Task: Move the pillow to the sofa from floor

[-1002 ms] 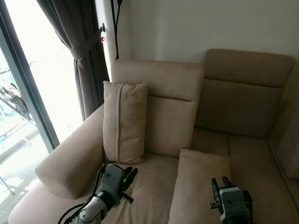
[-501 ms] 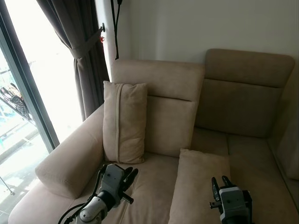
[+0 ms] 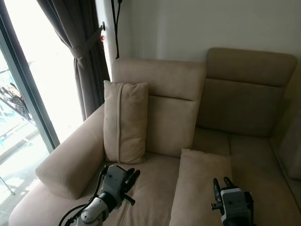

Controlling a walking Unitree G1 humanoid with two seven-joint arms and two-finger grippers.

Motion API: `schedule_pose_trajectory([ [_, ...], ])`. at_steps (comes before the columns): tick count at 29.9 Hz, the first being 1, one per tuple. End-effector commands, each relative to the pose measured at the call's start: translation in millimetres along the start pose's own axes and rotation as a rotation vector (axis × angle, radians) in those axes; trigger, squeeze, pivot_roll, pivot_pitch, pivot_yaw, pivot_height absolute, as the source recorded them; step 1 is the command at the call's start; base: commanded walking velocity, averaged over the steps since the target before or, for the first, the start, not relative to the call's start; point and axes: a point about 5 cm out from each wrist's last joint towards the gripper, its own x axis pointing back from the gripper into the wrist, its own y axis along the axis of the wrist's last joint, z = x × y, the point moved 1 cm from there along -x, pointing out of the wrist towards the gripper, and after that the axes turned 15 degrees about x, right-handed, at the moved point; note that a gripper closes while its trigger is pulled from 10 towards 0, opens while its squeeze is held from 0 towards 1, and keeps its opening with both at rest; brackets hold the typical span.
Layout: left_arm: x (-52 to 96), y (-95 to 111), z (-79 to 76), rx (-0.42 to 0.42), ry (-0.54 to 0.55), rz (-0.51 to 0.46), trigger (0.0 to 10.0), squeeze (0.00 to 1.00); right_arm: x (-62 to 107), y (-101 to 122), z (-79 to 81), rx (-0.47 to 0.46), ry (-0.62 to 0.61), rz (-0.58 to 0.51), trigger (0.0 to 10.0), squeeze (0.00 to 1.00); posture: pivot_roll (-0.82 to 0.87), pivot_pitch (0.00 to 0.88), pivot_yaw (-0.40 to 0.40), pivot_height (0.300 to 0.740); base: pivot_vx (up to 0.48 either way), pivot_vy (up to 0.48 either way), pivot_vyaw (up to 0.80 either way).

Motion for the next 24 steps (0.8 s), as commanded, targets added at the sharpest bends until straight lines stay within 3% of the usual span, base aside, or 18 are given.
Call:
schedule_pose_trajectory([
  [1, 1.8, -4.1, 1.1, 0.001, 0.001, 0.017, 10.0, 0.00, 2.7, -1.8, 4.3, -0.003, 0.007, 0.007, 10.0, 0.00, 0.09, 0.000, 0.037, 0.740, -0.274, 0.000, 0.00],
  [24, 2.6, -4.4, 0.3, 0.001, -0.004, 0.018, 10.0, 0.00, 2.6, -2.9, 4.7, 0.007, 0.016, 0.006, 10.0, 0.00, 0.09, 0.000, 0.035, 0.740, -0.274, 0.000, 0.00],
])
